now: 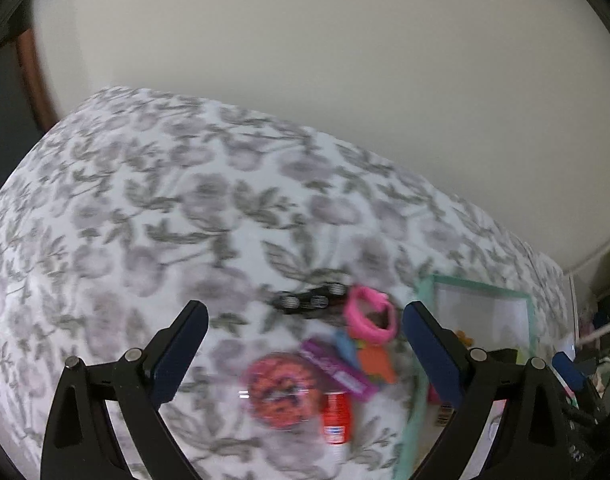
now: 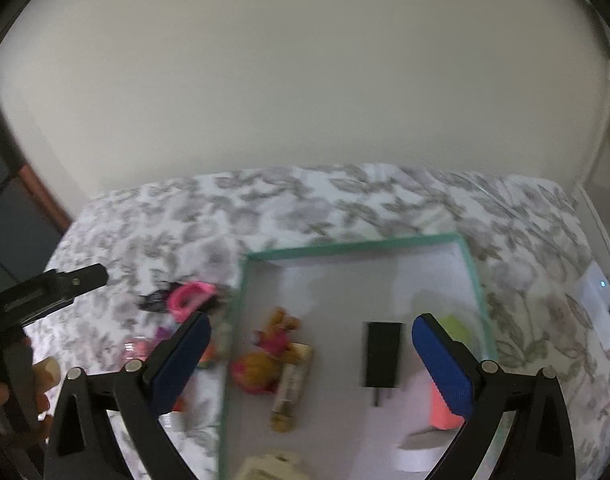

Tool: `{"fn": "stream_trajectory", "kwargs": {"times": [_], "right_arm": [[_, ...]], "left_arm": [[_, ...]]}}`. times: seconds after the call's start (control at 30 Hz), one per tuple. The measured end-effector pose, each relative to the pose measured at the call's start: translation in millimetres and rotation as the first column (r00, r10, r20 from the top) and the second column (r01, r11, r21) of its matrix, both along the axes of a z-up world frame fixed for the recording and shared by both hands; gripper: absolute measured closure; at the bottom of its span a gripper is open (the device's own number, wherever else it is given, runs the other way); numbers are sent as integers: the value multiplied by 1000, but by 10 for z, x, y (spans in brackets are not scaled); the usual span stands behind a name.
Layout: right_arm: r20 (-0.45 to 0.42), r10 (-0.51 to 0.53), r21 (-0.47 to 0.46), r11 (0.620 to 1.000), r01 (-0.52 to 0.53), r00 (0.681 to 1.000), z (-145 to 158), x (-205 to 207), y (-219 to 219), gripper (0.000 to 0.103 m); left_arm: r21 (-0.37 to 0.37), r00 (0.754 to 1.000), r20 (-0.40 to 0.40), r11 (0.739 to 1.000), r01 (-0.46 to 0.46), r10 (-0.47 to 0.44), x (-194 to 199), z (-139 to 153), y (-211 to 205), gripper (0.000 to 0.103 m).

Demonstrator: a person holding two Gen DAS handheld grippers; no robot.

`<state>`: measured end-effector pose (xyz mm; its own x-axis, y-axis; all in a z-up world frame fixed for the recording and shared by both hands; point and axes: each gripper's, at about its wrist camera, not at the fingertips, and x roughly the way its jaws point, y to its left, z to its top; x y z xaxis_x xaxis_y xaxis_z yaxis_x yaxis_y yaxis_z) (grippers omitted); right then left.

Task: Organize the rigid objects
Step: 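Move both tools back over the pile of items, then grasp the clear candy ball with the left tool while the right tool grasps the red-white tube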

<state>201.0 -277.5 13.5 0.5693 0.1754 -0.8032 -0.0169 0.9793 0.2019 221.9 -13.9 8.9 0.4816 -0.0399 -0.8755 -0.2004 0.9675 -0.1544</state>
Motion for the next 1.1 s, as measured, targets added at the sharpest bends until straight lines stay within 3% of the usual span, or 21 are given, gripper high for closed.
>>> {"fn": "stream_trajectory", "kwargs": {"times": [0.3, 0.53, 0.73, 0.83, 1.1], "right_arm": [[-14, 154, 7, 988, -154, 988, -79, 0, 713, 2], [-99, 257, -54, 963, -263, 961, -373, -53, 1222, 15], [-164, 307, -53, 946, -319, 938, -609, -87, 1415, 21], [-197, 323, -73, 937, -343, 926, -725, -107, 1495, 28], [-248, 342, -86, 924, -372, 906, -930, -144, 1595, 32]], "left_arm": [[-6, 995, -83, 999, -50, 49, -46, -117, 371, 5], [-40, 977, -214, 999, -16, 7, -7, -515, 312, 5], [-80, 954, -298, 997, 9, -32, 15, -830, 210, 5], [-88, 947, -318, 996, 22, -49, 14, -907, 163, 5], [-94, 930, -356, 993, 65, -95, 19, -1060, -33, 5]]}}
